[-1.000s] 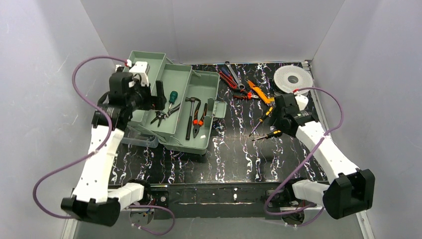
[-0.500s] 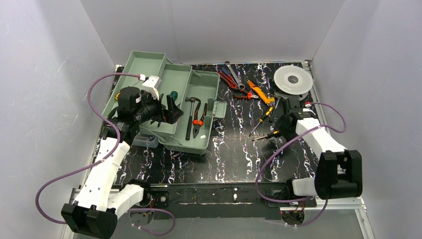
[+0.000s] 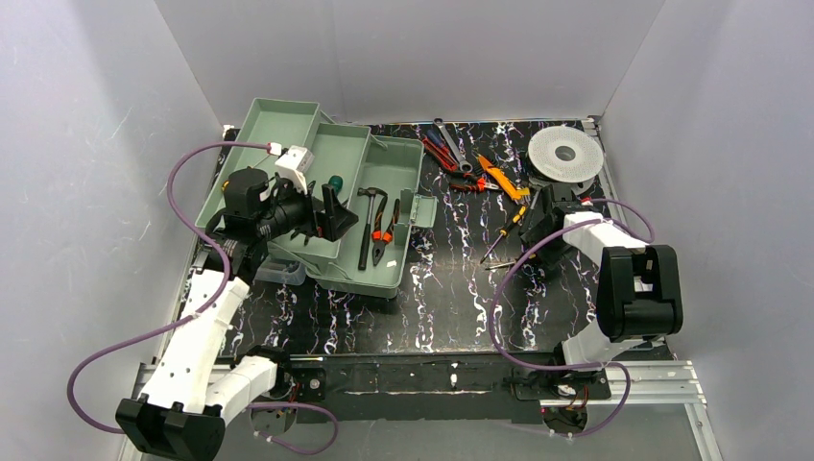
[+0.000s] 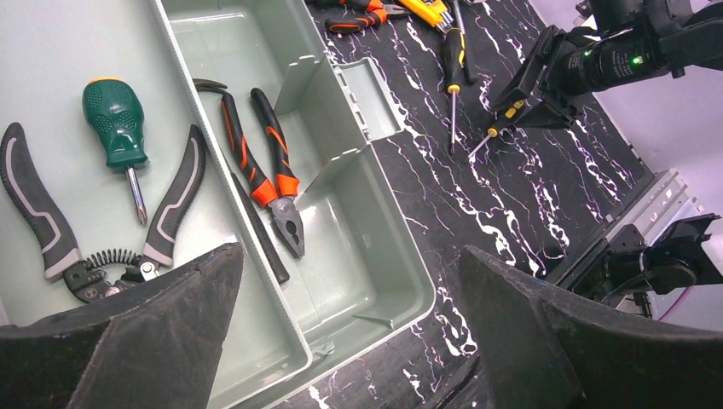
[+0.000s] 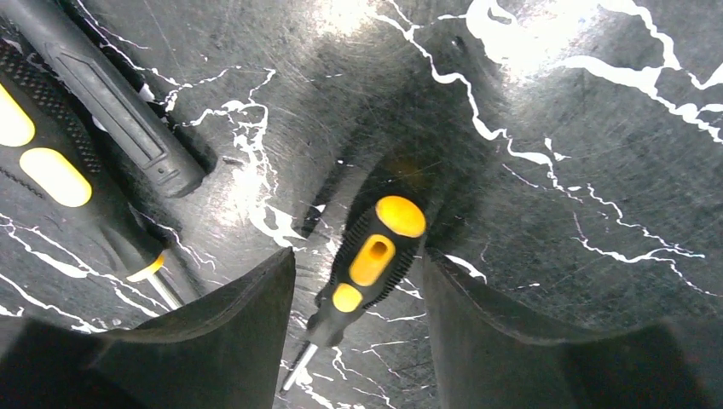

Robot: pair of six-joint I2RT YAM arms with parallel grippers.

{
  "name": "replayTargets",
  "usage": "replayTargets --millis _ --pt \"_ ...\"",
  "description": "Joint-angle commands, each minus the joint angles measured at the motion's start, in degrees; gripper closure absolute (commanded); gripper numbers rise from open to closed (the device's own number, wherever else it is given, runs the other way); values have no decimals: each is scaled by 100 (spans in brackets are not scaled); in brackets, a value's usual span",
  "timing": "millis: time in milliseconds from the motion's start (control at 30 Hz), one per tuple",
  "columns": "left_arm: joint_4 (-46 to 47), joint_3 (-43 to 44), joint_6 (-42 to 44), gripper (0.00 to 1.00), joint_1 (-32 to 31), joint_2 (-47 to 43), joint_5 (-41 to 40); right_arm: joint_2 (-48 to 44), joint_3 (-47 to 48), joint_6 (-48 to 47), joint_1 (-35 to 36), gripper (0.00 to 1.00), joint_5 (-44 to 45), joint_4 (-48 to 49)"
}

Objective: Pack the tool kit

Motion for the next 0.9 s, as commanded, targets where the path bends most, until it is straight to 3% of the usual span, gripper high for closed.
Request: replayTargets --millis 0,100,200,267,467,667,867 --pt "36 -42 -10 2 -44 -131 107 88 83 182 -35 42 -46 224" --pt "32 -30 1 2 -75 -81 147 -52 130 331 -39 64 274 -95" --pt "26 -42 12 2 -84 16 162 -538 -44 337 -42 92 580 -106" --pt "18 -43 -8 2 -105 124 153 -959 -194 -3 -40 99 506 112" --pt "-26 29 -110 2 -306 499 270 -2242 -643 -1176 -38 99 -698 1022" --pt "-521 678 -457 2 -1638 1153 -105 -3563 -1121 -2019 -36 99 -2636 2017" --pt "478 857 -1273 2 -2584 1891 -171 -4188 -1251 -1971 -26 99 -4294 2676"
